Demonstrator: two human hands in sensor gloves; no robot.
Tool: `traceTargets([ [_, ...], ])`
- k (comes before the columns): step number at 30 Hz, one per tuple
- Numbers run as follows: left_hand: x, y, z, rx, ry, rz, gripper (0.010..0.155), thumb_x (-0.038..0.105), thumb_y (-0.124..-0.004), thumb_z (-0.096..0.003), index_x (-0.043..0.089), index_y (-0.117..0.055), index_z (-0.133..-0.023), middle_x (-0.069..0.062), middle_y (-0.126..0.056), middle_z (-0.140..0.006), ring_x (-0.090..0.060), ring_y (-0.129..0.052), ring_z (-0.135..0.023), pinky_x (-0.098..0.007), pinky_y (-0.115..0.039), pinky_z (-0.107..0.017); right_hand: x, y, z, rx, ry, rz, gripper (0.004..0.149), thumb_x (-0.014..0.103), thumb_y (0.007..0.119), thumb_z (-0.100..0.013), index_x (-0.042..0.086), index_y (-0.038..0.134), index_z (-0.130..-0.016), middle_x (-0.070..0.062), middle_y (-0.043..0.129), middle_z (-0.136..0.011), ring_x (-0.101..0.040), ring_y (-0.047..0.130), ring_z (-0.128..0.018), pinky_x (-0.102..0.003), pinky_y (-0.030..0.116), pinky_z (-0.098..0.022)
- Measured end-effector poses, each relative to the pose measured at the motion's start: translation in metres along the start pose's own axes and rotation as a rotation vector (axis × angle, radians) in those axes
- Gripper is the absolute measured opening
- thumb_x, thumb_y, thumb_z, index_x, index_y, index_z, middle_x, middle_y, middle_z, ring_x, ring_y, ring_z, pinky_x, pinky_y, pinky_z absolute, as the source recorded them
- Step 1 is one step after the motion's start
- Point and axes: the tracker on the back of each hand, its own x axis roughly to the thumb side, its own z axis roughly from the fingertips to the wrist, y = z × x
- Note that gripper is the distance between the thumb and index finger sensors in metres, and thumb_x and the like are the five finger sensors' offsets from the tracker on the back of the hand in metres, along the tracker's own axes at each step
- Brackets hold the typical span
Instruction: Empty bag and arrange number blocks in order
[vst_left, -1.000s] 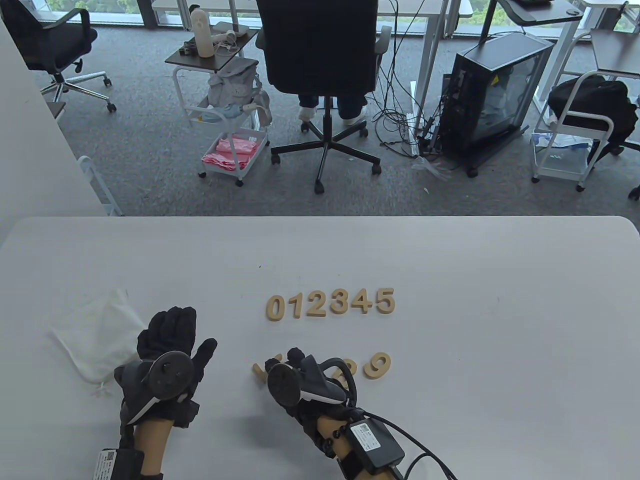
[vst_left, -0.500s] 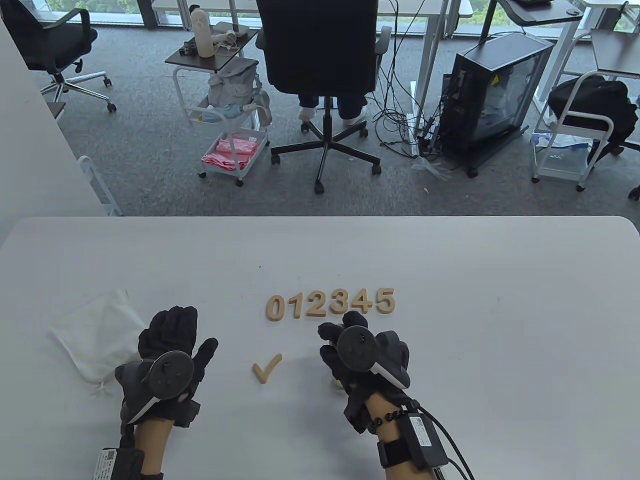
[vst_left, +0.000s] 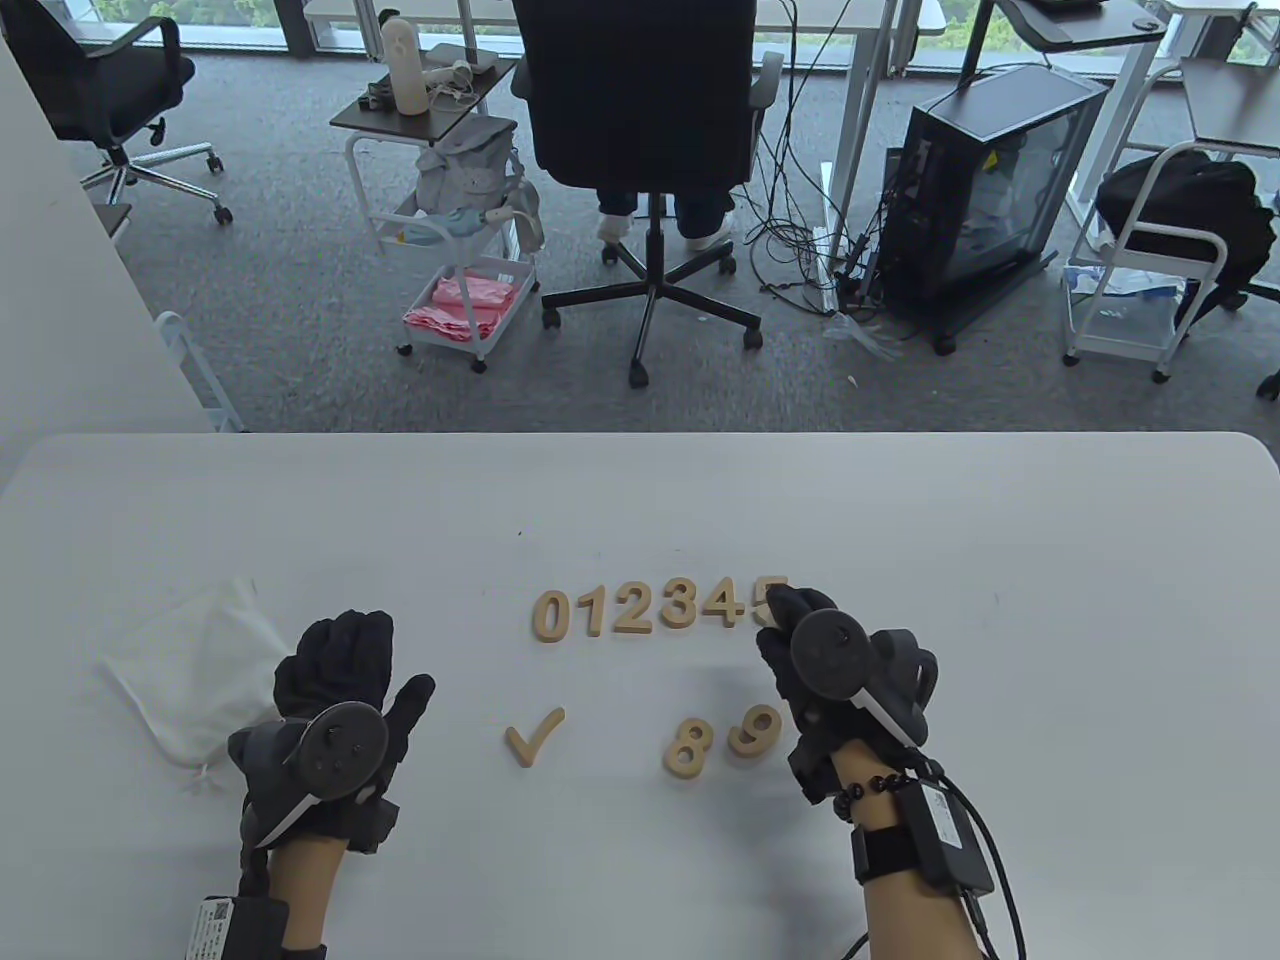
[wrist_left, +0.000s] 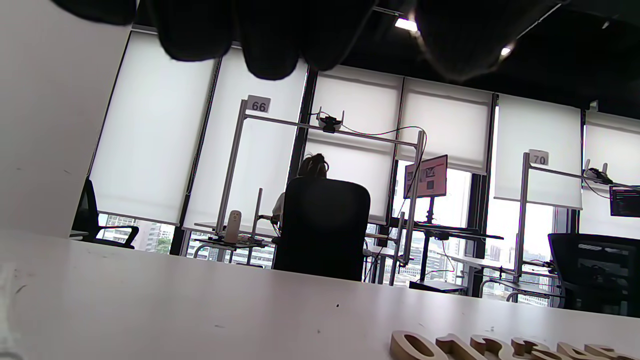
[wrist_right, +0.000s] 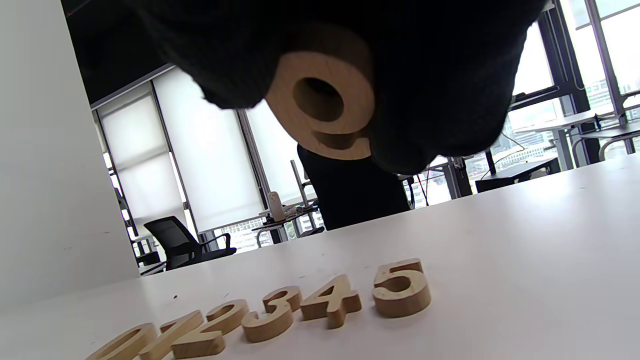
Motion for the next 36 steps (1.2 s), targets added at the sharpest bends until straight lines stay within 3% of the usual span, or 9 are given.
traceTargets([
  [6, -0.002, 0.001, 0.000, 0.006, 0.013, 0.001, 0.075, 0.050, -0.071, -0.0528, 0.004, -0.057, -0.110, -0.029, -0.057, -0.111, -0.063, -0.062, -0.099, -0.079, -0.052, -0.064, -0.032, -0.005, -0.024, 0.021, 0.071, 0.112, 0.046, 0.035, 0.084, -0.049, 0.017, 0.085, -0.090, -0.012, 0.089, -0.092, -0.036, 0.103, -0.069, -0.047, 0.094, -0.053],
  [12, -0.003, 0.001, 0.000, 0.002, 0.021, -0.001, 0.074, 0.050, -0.071, -0.0528, 0.004, -0.057, -0.110, -0.029, -0.057, -0.111, -0.063, -0.062, -0.099, -0.079, -0.052, -0.064, -0.051, 0.009, -0.046, 0.084, 0.121, 0.167, 0.045, 0.034, 0.084, -0.049, 0.017, 0.085, -0.091, -0.014, 0.087, -0.094, -0.037, 0.102, -0.072, -0.046, 0.094, -0.055],
  [27, -0.005, 0.003, -0.001, 0.004, 0.030, -0.006, 0.075, 0.050, -0.071, -0.0529, 0.004, -0.057, -0.110, -0.030, -0.057, -0.110, -0.063, -0.062, -0.099, -0.079, -0.052, -0.064, -0.045, 0.076, -0.088, 0.187, 0.175, 0.249, 0.044, 0.031, 0.084, -0.049, 0.020, 0.083, -0.091, -0.012, 0.081, -0.099, -0.036, 0.095, -0.082, -0.046, 0.088, -0.063],
  [36, -0.004, 0.003, -0.002, -0.003, 0.028, -0.008, 0.074, 0.050, -0.071, -0.0528, 0.004, -0.058, -0.110, -0.030, -0.058, -0.110, -0.063, -0.062, -0.099, -0.079, -0.052, -0.064, -0.045, 0.091, -0.094, 0.221, 0.189, 0.309, 0.043, 0.029, 0.085, -0.048, 0.022, 0.084, -0.090, -0.011, 0.080, -0.100, -0.035, 0.093, -0.085, -0.046, 0.087, -0.063],
])
